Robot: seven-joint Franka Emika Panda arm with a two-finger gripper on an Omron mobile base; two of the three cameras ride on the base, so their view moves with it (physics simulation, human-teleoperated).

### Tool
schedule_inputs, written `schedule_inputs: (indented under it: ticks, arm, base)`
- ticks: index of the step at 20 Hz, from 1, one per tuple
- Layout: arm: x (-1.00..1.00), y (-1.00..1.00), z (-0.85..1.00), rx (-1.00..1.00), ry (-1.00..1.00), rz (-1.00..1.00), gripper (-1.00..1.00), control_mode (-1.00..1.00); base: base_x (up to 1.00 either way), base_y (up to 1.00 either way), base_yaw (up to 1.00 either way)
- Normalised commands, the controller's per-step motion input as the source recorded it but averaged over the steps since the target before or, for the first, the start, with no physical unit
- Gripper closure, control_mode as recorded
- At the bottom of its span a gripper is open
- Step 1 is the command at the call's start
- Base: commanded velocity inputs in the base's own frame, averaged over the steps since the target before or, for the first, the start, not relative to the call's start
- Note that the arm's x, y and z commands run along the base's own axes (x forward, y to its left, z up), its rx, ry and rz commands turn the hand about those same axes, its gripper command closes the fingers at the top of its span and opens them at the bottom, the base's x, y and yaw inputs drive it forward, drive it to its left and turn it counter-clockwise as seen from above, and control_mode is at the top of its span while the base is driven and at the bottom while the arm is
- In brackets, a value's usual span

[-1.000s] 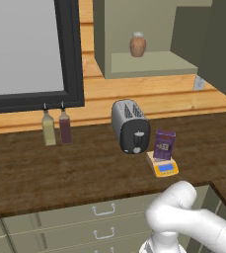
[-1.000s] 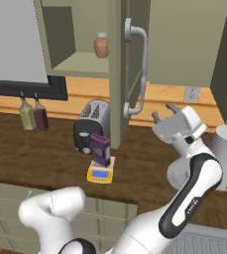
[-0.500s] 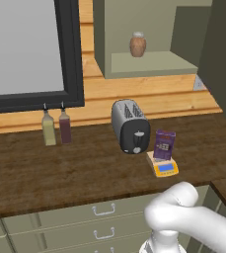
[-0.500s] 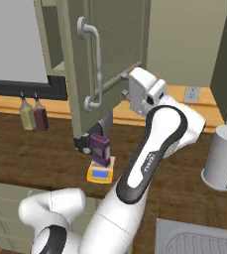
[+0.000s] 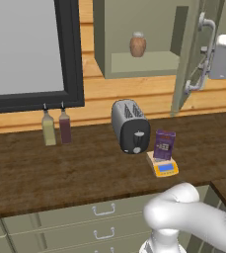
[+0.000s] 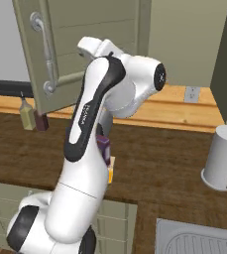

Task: Pick the cereal and place it on the digital scale for weighing, and close the cabinet.

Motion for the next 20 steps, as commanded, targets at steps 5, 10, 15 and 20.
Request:
schedule_inputs:
  ticks: [5,10,15,20]
  arm:
    - [0.83,1.0,-0.03,-0.3,-0.01,-0.23,-1.0,-1.0]
    - [0.83,0.91,-0.04,-0.15,-0.13,-0.28,-1.0,-1.0]
    - [1.0,0.45,-0.02,-0.1,0.0,-0.15,-1.0,-1.0]
    - [0.99,0.21,-0.03,-0.06,0.0,-0.11,-1.0,-1.0]
  base:
    - [0.0,0.0,0.0]
    - [0.0,0.0,0.0]
    - [0.0,0.0,0.0]
    - [0.0,0.0,0.0]
